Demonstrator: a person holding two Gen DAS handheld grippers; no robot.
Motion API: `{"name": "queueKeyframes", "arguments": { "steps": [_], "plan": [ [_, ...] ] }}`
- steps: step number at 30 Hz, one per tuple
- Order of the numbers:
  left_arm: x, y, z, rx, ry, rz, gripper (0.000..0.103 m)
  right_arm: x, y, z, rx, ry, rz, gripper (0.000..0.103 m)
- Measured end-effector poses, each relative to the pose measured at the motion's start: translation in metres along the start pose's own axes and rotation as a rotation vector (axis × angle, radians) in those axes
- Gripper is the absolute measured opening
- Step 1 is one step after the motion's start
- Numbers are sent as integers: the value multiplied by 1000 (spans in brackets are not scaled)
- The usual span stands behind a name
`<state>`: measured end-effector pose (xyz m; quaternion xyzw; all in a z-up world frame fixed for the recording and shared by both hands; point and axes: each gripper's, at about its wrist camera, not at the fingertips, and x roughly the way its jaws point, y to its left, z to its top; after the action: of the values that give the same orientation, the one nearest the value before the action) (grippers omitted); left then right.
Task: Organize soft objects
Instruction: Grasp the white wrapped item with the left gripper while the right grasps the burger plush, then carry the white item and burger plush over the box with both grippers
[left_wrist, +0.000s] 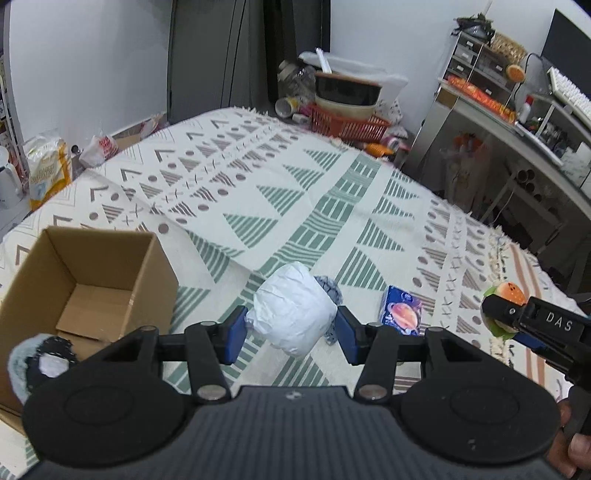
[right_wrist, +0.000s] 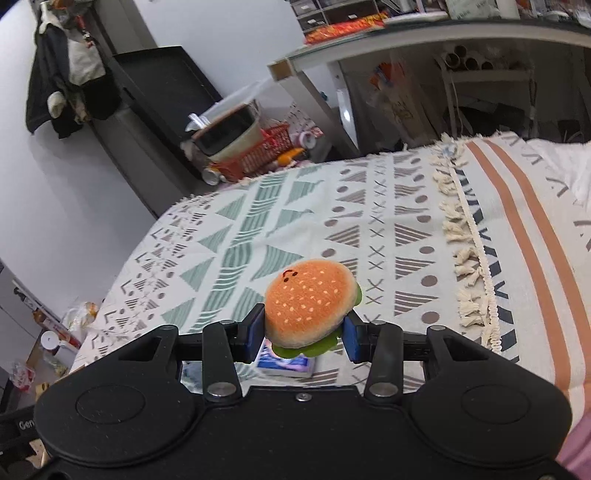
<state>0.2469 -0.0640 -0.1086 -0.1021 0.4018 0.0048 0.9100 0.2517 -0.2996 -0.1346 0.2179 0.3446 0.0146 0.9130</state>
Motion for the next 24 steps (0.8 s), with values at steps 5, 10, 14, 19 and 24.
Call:
{"name": "queueKeyframes", "arguments": {
  "steps": [5,10,14,19,24],
  "plan": [
    [-19,9,3,-10,-20,-13,50,-17,16,-2,-16,-7,27,42],
    [-38,17,5,-9,-40,-24,50,-34,33,-5,-31,-24,50,42],
    [-52,26,6,-16,-55,-28,50,-46,47,-7,-47,-32,69,42],
    [-69,38,7,-24,-80,-35,50,-58,64,-12,-69,-34,84,42],
    [-83,52,10,-31,-103,-41,50,-68,82,-18,-105,-33,95,42]
  ]
}}
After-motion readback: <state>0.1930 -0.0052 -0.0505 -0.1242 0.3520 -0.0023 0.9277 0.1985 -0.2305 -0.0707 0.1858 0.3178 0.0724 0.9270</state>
